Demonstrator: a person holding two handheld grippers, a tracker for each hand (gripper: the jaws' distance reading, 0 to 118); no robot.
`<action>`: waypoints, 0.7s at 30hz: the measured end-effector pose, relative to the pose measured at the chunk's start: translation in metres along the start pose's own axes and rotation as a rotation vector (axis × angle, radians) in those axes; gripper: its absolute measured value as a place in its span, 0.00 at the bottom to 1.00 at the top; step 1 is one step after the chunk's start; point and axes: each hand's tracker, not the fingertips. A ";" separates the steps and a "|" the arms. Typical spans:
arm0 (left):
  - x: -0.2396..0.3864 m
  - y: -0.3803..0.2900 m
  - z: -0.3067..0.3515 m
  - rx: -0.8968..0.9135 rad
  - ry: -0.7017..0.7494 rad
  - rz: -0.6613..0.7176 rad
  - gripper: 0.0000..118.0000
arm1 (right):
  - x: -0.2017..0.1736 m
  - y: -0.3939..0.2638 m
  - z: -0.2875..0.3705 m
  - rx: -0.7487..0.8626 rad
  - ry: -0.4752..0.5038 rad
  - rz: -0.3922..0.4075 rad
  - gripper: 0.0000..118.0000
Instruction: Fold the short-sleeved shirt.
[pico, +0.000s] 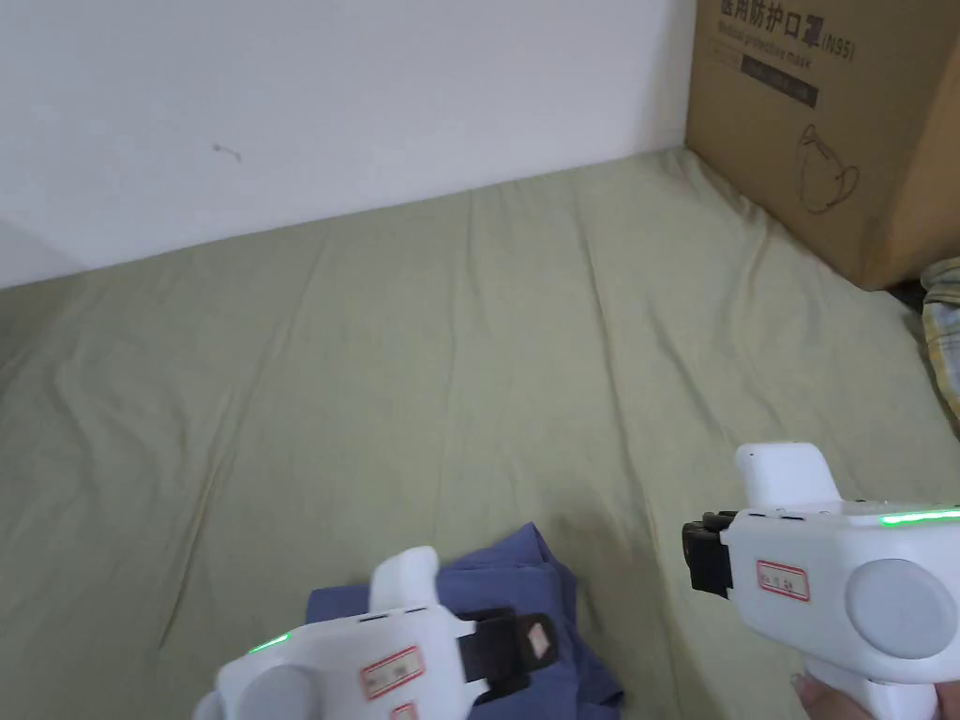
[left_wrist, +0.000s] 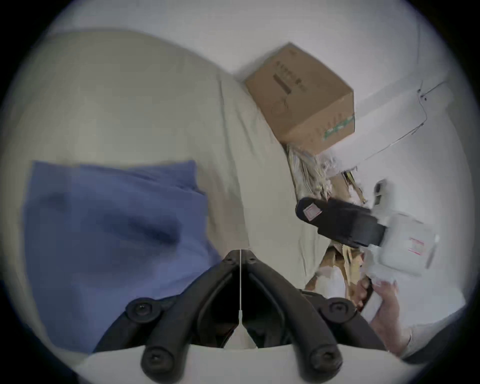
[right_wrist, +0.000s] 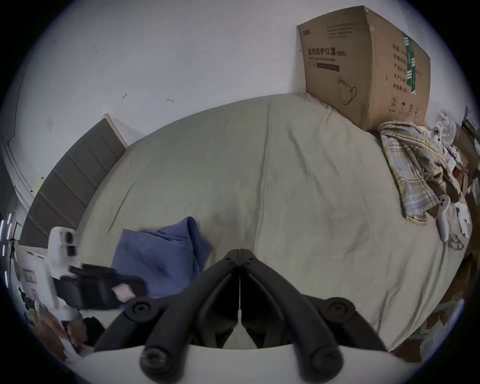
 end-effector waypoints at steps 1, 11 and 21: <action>-0.006 0.001 0.019 0.033 0.015 0.002 0.00 | 0.000 0.000 0.000 0.004 0.026 -0.011 0.00; -0.082 -0.017 0.118 0.196 0.133 0.211 0.00 | -0.069 -0.021 -0.076 -0.277 0.603 -0.152 0.00; -0.141 -0.016 0.111 0.153 0.031 0.313 0.01 | -0.018 -0.042 -0.139 -0.413 0.530 -0.295 0.00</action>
